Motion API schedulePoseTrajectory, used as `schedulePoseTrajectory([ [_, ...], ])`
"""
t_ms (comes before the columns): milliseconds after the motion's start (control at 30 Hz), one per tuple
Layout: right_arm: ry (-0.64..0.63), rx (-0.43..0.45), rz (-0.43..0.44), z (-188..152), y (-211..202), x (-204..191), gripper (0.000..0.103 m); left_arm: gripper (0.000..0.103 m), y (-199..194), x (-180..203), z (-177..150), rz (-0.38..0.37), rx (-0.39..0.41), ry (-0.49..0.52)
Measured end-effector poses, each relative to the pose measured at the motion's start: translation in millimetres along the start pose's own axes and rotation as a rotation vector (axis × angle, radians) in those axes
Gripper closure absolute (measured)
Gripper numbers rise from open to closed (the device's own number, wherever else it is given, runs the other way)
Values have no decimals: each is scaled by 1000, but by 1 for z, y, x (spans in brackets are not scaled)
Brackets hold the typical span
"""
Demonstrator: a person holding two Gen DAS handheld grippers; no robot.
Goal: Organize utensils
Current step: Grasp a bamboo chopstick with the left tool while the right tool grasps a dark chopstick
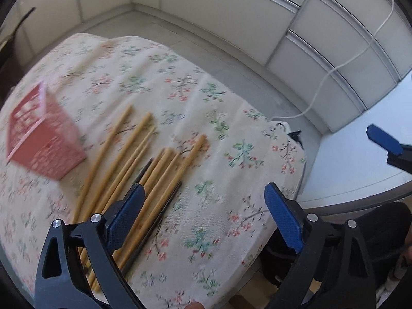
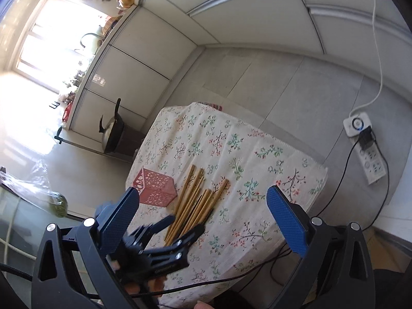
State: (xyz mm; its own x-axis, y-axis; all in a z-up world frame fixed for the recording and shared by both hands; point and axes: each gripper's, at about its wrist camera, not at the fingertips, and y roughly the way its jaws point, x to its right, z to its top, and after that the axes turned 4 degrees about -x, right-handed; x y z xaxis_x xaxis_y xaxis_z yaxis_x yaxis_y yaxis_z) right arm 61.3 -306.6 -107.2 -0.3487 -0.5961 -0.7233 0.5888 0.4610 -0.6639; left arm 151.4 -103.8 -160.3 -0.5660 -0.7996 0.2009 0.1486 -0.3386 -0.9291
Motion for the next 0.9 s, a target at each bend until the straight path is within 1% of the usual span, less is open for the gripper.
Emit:
schedulePoseTrajectory([
  [33,22,-15,13,1,1,4,7,14,7,1,8,-21,-26,10],
  [100,55,-33,29,7,1,11,7,15,24,3,25,-19,-55,30],
  [133,68,-38,37,8,0,14,7,19,29,4,30,-20,-67,42],
  [167,79,-45,50,10,0,16,7,28,37,6,36,-24,-91,57],
  [200,87,-51,60,13,-1,16,7,33,48,9,43,-20,-127,77],
  [233,90,-56,67,15,0,18,7,41,55,11,48,-9,-147,93],
  [300,105,-67,76,18,1,21,7,47,71,16,58,32,-187,134],
  [400,135,-89,87,22,3,28,7,53,89,18,67,66,-238,162],
  [433,141,-94,89,23,4,30,7,57,94,18,68,81,-257,173],
  [500,147,-103,88,23,5,32,7,60,96,20,69,92,-271,202],
  [567,148,-110,85,23,7,32,7,71,97,19,70,109,-283,218],
  [633,148,-120,81,23,10,32,7,76,96,16,70,119,-290,216],
  [667,149,-127,80,22,12,32,7,80,96,16,68,132,-292,223],
  [700,149,-133,77,22,14,33,7,82,93,14,64,144,-290,234],
  [800,148,-149,61,21,19,33,7,88,89,13,55,168,-276,252],
  [833,144,-152,54,20,21,33,7,92,88,14,54,172,-261,255],
  [900,135,-153,29,20,25,32,7,93,86,16,50,185,-220,250],
])
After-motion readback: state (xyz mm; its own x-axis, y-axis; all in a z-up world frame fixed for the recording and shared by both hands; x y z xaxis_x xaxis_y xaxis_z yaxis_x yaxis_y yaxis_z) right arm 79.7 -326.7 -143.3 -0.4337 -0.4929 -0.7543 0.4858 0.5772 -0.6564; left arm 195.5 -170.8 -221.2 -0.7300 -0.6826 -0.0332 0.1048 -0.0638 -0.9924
